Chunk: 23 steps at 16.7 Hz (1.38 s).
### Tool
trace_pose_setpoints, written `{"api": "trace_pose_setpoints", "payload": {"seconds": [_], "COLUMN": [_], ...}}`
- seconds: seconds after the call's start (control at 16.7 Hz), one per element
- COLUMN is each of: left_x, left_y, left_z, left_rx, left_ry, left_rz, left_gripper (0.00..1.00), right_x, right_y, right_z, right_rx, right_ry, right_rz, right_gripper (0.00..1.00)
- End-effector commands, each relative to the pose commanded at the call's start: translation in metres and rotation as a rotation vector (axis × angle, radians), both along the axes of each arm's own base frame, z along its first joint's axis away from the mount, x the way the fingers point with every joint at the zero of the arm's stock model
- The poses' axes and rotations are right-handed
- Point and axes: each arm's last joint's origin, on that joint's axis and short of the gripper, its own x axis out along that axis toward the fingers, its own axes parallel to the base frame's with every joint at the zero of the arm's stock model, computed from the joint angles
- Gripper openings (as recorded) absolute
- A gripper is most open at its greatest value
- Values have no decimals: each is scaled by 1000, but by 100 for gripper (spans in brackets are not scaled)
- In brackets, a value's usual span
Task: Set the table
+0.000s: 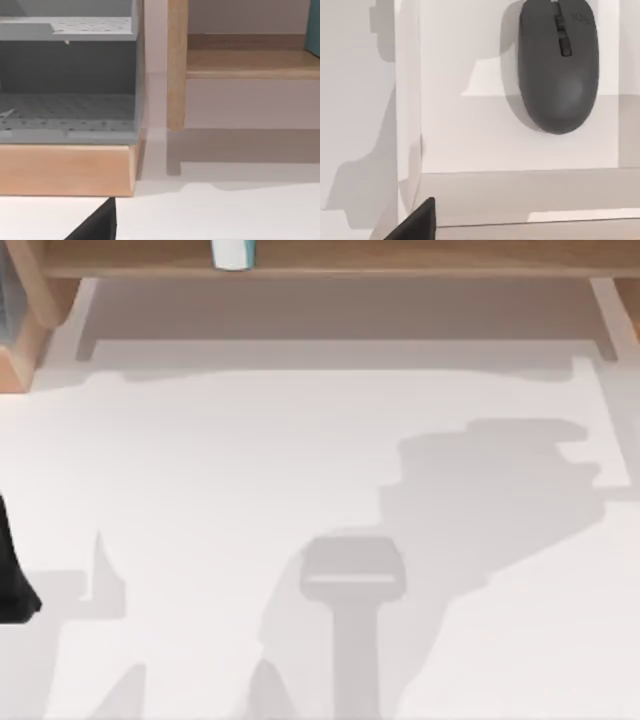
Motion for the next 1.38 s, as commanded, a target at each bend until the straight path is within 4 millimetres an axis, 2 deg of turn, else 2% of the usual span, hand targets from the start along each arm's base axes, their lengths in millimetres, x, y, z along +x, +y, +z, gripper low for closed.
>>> {"api": "trace_pose_setpoints", "payload": {"seconds": [0.12,0.3,0.48,0.6,1.38], "left_x": [0,0,0,0,0], "left_y": [0,0,0,0,0], "left_z": [0,0,0,0,0], "left_rx": [0,0,0,0,0], "left_ry": [0,0,0,0,0], "left_rz": [0,0,0,0,0], "left_gripper": [100,100,100,100,100], "right_x": [33,66,85,92,93], "right_y": [-23,-48,-58,-59,-58], "right_z": [-27,-72,-110,-124,-131], "right_rx": [23,60,91,103,105], "right_ry": [85,177,233,248,250], "right_rz": [10,32,61,75,80], "right_gripper": [100,100,100,100,100]}}
